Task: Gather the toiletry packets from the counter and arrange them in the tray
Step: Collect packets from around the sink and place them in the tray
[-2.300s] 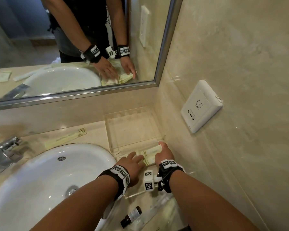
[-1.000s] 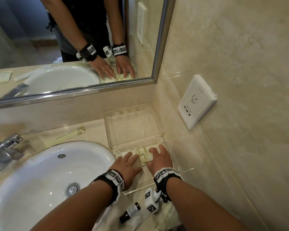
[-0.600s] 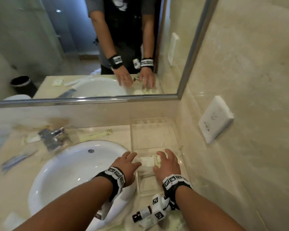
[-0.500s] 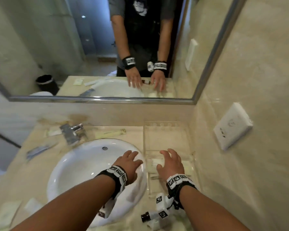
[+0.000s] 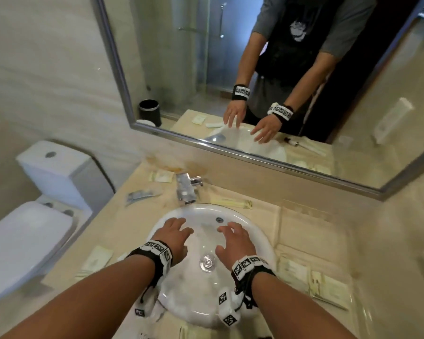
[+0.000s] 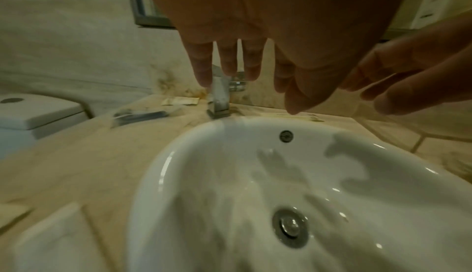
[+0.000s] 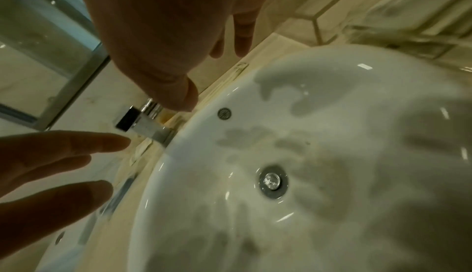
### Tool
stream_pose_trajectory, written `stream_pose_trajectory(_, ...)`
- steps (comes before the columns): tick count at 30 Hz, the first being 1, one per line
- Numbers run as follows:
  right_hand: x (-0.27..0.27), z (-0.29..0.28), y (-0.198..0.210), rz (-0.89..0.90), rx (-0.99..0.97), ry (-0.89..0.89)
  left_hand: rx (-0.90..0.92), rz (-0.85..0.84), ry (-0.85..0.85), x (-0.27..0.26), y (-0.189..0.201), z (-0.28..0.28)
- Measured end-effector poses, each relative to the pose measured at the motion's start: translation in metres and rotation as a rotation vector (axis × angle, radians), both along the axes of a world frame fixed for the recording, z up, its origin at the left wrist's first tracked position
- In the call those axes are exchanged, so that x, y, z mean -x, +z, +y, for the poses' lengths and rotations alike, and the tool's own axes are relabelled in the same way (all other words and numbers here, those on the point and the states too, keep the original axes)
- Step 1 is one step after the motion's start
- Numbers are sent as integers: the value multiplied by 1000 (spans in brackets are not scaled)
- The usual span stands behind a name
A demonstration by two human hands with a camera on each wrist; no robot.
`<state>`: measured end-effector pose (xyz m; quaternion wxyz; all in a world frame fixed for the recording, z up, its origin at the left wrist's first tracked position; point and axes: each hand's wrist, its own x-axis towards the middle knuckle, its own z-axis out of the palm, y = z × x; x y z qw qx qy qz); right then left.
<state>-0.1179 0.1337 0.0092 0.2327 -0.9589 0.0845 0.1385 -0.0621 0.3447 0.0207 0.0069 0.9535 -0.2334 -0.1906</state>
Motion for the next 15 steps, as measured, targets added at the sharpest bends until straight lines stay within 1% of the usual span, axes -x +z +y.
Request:
stream_pose_trajectory(8,-48,79,8,30,23,123,26,-20,239,-43,0,112)
stream_pose_trajectory(11,-58,104,5,53,29,168,27,-37,325,-58,1,152)
stream_pose_trajectory(15,-71,136,-2,66,27,220,2,-36,399,-67,-2,196)
